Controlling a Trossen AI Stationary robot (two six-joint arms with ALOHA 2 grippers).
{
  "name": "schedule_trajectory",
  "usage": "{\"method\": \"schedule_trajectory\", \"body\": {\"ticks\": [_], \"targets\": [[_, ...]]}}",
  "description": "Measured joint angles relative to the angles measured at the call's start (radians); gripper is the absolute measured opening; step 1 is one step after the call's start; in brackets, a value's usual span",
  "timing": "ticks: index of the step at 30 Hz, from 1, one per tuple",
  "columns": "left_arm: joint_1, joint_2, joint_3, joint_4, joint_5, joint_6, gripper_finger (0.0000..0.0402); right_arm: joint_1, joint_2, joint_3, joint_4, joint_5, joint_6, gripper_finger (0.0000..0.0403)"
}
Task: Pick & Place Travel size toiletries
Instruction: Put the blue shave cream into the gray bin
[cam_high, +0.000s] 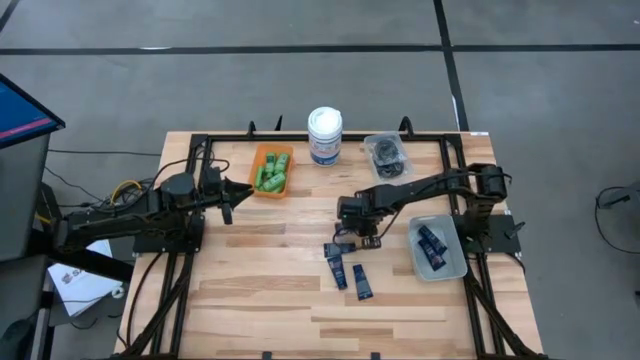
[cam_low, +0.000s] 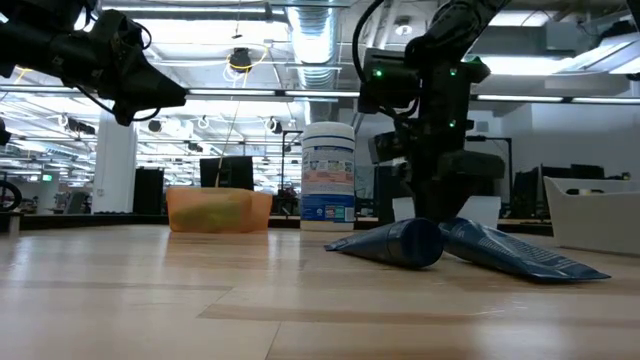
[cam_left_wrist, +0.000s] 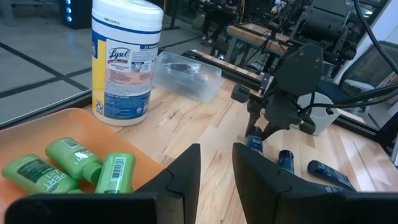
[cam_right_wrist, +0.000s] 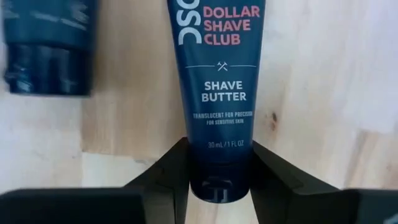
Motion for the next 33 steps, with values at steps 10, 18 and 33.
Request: {"method": "schedule_trajectory", "body": {"ticks": [10,18,33], "targets": [[0.0,0.0,0.0,0.005,0.0,-0.004,0.0089,-0.012,-0.245,-0.001,-0.131,0.014,0.172,0.0125],[0.0,0.0,0.0,0.006,0.001,-0.004,0.0089,0.041,-0.483,0.0,-0.503,0.013,0.637,0.0132],[0.0,0.0,0.0,0.006,0.002,-0.003,0.0089,0.542,-0.589,-0.012,-0.799,-0.001,1.596,0.0138]]}}
